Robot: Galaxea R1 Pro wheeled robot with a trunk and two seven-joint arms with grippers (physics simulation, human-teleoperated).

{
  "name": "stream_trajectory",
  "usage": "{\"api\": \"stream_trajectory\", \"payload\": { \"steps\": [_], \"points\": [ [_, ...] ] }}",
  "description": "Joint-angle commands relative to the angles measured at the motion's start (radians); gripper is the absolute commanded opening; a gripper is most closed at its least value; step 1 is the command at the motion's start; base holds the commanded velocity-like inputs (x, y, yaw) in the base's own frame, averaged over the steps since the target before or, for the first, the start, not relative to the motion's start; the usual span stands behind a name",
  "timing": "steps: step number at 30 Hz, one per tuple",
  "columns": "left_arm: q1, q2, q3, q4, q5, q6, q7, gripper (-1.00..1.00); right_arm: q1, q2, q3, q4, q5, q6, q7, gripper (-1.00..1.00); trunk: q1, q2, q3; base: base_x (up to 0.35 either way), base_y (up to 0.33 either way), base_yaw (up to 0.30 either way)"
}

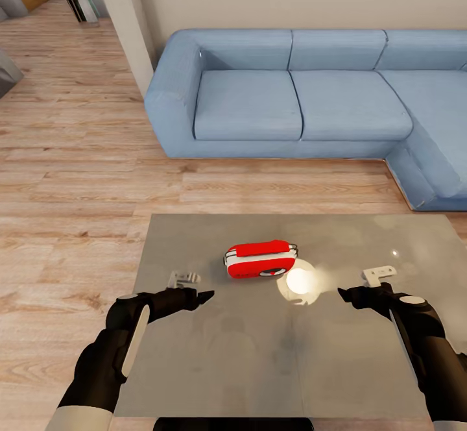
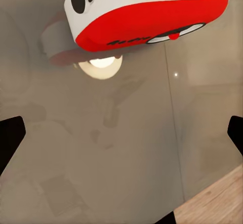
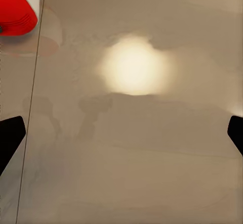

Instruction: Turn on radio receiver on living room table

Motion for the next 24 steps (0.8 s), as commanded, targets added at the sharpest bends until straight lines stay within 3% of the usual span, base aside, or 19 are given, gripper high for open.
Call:
{"api": "stream_trajectory", "payload": {
  "steps": [1,24],
  "points": [
    [0.0,0.0,0.0,0.0,0.0,-0.001,0.0,1.0,0.0,0.0,0.0,0.0,0.0,0.0,0.0,1.0,0.0,0.0,0.0,0.009,0.0,0.0],
    [0.0,0.001,-0.001,0.0,0.001,-0.004,-0.002,1.0,0.0,-0.002,0.0,0.0,0.0,0.0,0.0,1.0,0.0,0.0,0.0,0.001,0.0,0.0]
  ]
}}
